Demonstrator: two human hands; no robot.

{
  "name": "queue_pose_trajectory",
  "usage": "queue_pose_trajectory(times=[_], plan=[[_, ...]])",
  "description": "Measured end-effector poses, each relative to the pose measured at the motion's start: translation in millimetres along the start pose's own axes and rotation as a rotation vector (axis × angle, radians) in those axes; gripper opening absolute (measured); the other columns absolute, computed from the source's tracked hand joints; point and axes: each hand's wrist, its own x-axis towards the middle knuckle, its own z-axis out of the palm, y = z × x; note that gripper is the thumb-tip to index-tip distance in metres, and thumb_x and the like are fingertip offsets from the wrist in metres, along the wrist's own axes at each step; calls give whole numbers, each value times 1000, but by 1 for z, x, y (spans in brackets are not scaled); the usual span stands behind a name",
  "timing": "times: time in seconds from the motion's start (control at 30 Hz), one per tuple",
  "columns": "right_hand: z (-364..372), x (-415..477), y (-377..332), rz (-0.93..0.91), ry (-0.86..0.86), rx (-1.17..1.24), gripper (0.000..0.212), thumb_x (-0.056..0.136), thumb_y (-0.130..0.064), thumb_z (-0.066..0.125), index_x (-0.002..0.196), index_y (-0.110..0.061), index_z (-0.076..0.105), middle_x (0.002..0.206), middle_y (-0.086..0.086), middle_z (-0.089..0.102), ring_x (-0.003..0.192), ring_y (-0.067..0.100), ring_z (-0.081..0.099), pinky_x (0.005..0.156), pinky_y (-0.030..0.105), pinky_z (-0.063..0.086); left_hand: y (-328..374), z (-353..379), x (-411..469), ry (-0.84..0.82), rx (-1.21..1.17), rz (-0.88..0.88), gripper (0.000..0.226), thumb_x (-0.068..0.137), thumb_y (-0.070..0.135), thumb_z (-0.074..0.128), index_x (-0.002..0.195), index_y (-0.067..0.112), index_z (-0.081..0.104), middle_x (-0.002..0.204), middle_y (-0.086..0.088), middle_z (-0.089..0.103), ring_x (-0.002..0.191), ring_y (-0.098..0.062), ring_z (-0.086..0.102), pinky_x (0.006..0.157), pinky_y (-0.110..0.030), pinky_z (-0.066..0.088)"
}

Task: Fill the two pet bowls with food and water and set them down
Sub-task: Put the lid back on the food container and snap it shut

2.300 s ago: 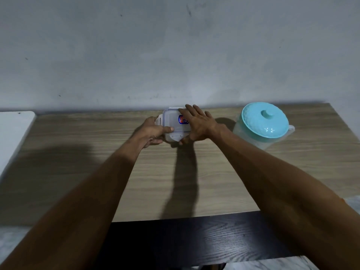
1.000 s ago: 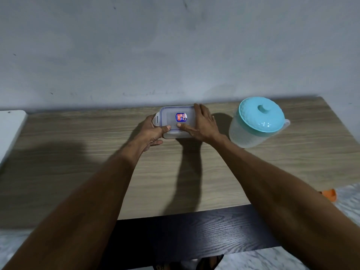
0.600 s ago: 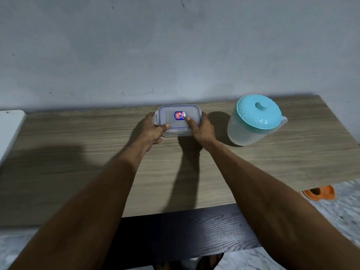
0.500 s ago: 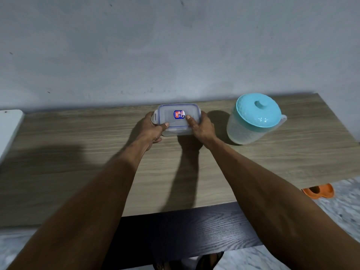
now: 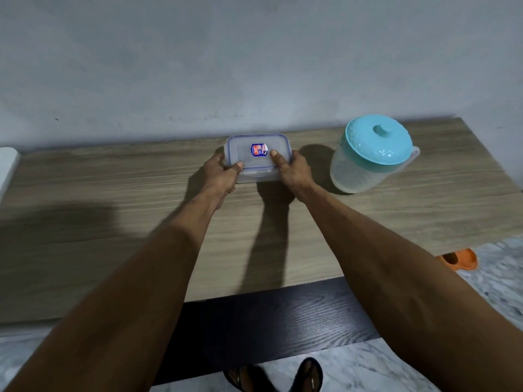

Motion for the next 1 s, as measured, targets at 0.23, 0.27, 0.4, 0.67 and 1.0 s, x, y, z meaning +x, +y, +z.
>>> queue_pose_trajectory(times=[0.23,0.27,0.4,0.67,1.0], plan=[[2,-4,-1,17,-4,39,59,89,-51,62,128,-6,54,125,15,62,113,30,60,98,41,50,0,3,6,22,6,-79,36,94,21,61,129,15,59,122,-7,64,104,-21,62,70,-30,55],[2,-6,0,22,-4,44,60,89,-51,63,128,-6,54,125,15,62,114,30,59,99,41,49,1,3,5,23,13,-86,35,94,20,61,128,14,59,121,-8,64,103,-22,62,69,-29,55],[-1,-13,0,39,3,44,60,89,-49,64,128,-4,53,128,16,60,118,32,57,100,41,48,5,4,-4,26,37,-82,31,93,18,60,124,13,60,108,-8,64,91,-21,62,68,-29,56],[-25,-53,6,13,9,37,57,88,-48,65,127,-7,57,127,14,62,119,33,57,102,43,47,-1,4,-57,34,2,-82,24,92,15,61,116,13,65,103,-10,69,88,-26,68,65,-30,56],[-83,-155,24,-42,-15,113,53,88,-47,64,122,-6,59,117,14,67,101,32,63,76,38,48,-3,1,-181,110,39,17,4,88,10,62,85,13,62,81,-10,60,49,-15,45,41,-21,35]])
